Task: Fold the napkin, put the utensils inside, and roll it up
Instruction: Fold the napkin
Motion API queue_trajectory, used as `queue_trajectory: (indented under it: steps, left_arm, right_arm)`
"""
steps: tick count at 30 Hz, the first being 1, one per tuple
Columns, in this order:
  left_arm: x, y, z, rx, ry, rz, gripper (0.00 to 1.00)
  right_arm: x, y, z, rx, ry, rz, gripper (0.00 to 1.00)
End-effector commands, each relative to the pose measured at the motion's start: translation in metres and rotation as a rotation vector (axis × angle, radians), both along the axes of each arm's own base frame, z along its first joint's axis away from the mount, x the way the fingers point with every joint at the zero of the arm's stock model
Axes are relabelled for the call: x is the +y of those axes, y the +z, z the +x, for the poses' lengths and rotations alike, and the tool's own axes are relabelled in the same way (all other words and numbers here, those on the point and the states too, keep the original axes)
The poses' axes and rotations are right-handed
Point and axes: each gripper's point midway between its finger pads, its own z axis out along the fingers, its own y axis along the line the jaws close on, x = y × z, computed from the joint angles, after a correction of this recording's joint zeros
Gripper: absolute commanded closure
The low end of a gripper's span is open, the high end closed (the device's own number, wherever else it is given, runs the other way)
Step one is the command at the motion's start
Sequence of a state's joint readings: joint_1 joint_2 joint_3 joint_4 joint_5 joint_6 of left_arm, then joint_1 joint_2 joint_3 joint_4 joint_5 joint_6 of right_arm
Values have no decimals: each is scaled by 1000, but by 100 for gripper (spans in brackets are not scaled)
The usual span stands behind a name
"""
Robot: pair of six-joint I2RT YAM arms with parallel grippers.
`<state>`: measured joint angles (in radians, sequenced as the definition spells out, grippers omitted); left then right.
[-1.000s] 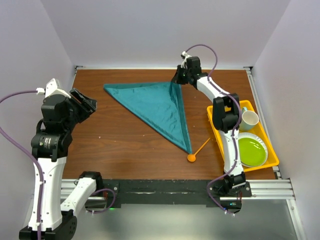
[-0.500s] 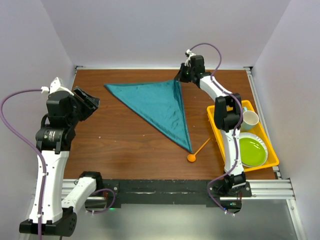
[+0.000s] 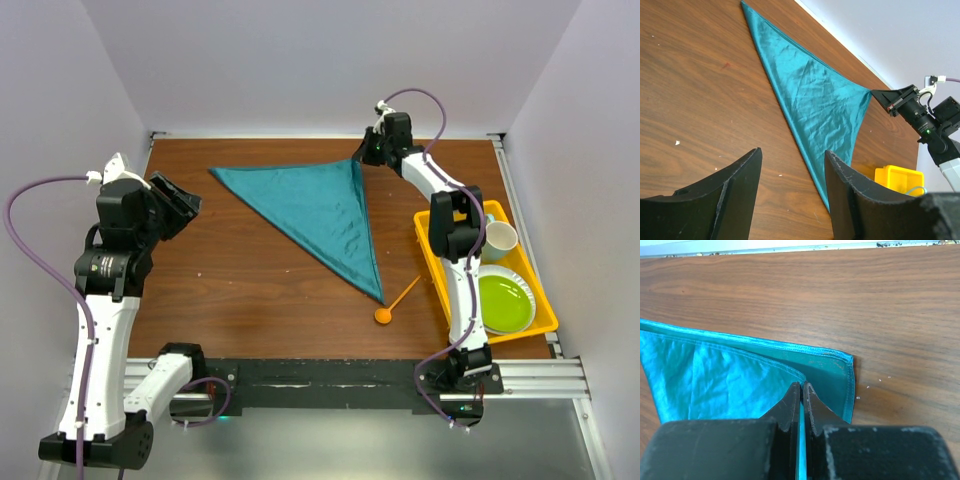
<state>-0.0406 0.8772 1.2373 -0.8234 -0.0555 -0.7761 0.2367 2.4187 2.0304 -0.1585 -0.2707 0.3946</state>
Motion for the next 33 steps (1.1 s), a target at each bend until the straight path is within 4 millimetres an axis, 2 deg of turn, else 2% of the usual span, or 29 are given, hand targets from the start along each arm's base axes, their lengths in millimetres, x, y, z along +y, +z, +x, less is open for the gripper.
queue_trajectory:
  steps: [1, 19, 33]
  left_arm:
    - [-3, 7, 6, -37, -6, -20, 43]
    - [-7, 3, 13, -27, -16, -38, 43]
    - [-9, -4, 15, -12, -21, -50, 43]
  right_arm:
    - [-8, 12, 11, -51, -39, 5, 100]
    - [-17, -2, 9, -29, -58, -1, 100]
    - [-12, -4, 14, -31, -31, 9, 100]
